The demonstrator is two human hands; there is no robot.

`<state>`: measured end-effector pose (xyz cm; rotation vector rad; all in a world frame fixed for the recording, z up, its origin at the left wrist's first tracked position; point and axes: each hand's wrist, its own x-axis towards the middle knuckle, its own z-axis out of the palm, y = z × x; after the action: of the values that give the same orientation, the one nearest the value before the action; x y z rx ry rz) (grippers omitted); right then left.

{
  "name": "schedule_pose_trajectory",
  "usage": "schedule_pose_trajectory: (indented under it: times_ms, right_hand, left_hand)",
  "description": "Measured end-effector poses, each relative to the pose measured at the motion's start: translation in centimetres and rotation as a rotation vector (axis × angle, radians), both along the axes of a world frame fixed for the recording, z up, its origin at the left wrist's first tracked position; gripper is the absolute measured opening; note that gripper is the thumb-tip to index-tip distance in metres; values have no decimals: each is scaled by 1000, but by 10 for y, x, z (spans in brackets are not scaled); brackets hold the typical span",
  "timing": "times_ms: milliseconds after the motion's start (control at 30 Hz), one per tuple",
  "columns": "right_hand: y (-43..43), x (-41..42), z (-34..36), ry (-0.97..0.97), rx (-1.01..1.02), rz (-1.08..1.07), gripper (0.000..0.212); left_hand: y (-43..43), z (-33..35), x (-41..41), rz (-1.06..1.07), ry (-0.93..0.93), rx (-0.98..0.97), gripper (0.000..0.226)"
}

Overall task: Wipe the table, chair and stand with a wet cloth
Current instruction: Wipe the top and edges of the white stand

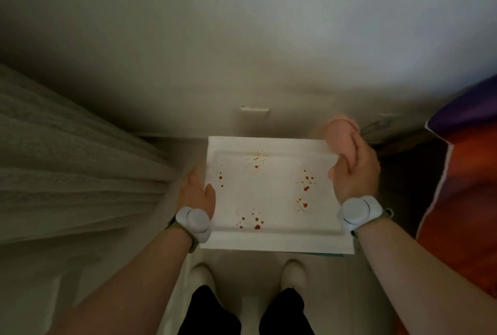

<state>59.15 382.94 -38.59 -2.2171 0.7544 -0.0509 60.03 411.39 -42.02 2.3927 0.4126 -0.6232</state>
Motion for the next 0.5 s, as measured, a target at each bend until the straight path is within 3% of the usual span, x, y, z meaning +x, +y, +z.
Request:
schedule_pose_trajectory:
  times_ms: [67,200,300,400,500]
  right_hand:
    - [-8,5,-10,106,-187,133,69]
    - [-10,12,-62,481,-331,341,78]
    - [9,16,-83,437,-432,369,81]
    - [49,25,-79,354,-319,369,87]
    - [92,40,-68,247,-247,535,88]
  left_hand:
    - [-1,-9,0,65,14,-20,56]
    - [-2,-45,-10,68,-46,-122,50]
    - [3,-52,-21,59,-78,-170,53]
    - [8,-55,-23,13,-99,-205,55]
    - [13,-57,-21,0,-101,-223,56]
